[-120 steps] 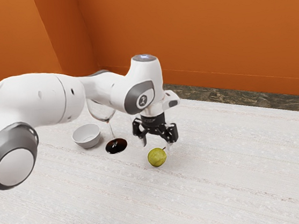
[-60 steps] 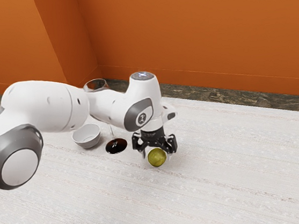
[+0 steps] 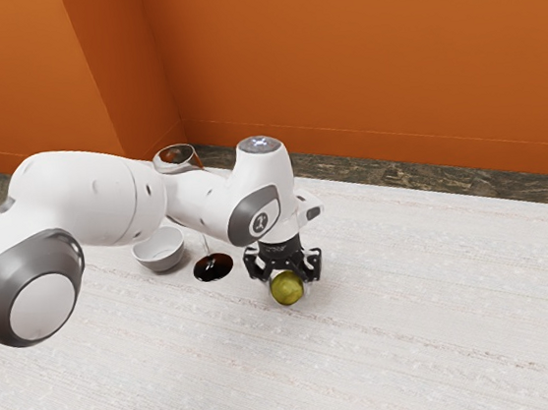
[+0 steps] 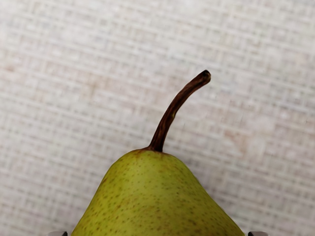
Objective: Place the pear in the bowl.
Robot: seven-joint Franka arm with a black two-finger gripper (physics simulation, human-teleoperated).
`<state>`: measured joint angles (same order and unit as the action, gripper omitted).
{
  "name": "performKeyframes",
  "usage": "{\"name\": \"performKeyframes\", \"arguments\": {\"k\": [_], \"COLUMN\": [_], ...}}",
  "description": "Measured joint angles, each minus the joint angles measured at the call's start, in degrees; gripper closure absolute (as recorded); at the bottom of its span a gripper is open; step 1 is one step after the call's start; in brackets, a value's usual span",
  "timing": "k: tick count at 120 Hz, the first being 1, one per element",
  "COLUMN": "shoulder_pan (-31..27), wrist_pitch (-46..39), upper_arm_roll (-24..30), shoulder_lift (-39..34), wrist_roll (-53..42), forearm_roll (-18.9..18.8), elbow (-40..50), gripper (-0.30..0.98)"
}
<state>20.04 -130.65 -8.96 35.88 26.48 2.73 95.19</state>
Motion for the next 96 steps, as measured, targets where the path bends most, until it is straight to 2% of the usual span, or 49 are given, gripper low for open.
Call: {"name": "performKeyframes", "arguments": {"k": [27, 50, 78, 96], "shoulder_pan": [-0.08, -2.33, -10.20, -16.35], "wrist_pitch": [0.05, 0.01, 0.15, 0.21], "upper_arm_roll": [0.01, 0.01, 0.01, -0.02], "shoulder_lift": [-2.40, -12.94, -22.28, -24.45], "wrist_roll": [0.83, 1.70, 2.92, 3.52], "forearm_roll": [-0.24, -0.52, -0.84, -0.95], "elbow": [1.66, 13.99, 22.91, 25.36], "gripper": [0.29, 0.35, 0.39, 0.40]}}
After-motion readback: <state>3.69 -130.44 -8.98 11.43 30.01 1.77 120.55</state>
